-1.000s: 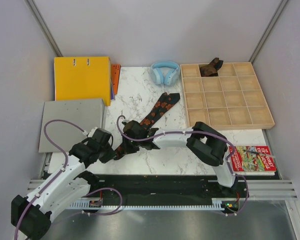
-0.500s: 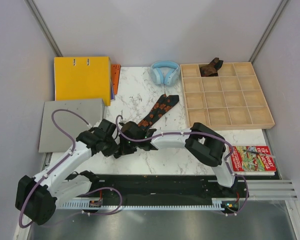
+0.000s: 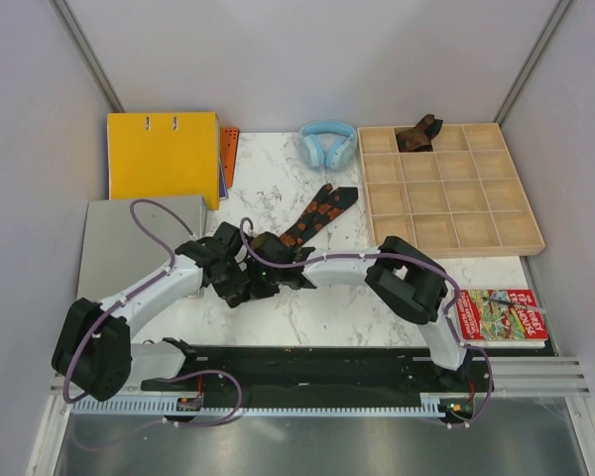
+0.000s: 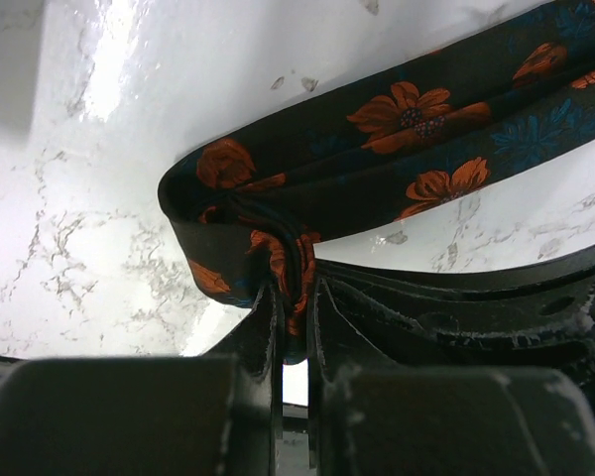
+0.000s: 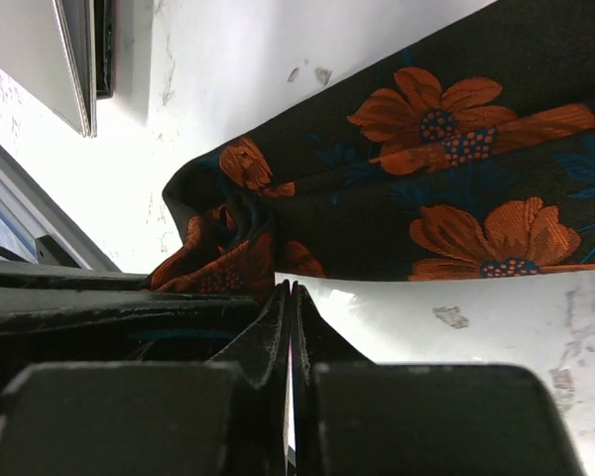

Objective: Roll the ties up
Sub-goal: Roll the tie at the center of the board.

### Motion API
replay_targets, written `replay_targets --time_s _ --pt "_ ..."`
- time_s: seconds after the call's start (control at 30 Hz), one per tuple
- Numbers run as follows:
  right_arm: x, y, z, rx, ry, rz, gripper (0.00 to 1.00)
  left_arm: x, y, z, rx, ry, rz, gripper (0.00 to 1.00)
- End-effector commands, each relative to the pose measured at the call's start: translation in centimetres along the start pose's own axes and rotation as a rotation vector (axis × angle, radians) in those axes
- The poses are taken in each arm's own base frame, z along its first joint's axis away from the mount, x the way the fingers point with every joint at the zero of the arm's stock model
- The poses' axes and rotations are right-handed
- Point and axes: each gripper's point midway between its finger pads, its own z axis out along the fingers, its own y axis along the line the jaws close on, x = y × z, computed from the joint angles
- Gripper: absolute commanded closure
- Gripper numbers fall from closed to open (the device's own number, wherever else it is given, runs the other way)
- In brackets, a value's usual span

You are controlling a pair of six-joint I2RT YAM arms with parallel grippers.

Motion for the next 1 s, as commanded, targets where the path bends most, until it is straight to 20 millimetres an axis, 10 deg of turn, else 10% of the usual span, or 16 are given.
replay_targets --time_s 0.0,0.17,0.3,0.43,0.73,0.97 --pt "-0.9 3.2 -1.4 -0.132 -0.007 -0.041 1.00 -2.4 -3.5 0.0 0.082 -0.067 0.017 0.94" --pt "-1.3 2.3 -2.8 -0.128 -0.018 -0.035 0.99 -3.0 -4.1 0.2 0.072 -0.072 0.024 0.88" --pt "-1.3 1.4 -4.1 -0.113 -0.031 -0.031 0.98 -3.5 -4.8 -0.2 0.085 -0.081 0.021 0.54" --pt "-0.8 0.2 -5.0 -0.079 -0.043 -0.027 0.96 -4.3 -5.6 -0.9 0.103 -0.095 0.024 0.41" --pt "0.0 0.5 -6.1 -0.082 -0.052 -0.018 0.95 -6.8 -7.3 -3.0 0.131 -0.122 0.018 0.36" --pt "0.5 1.0 -4.6 -0.068 -0.036 -0.038 0.95 -10.7 -3.9 -3.2 0.127 -0.131 -0.022 0.41"
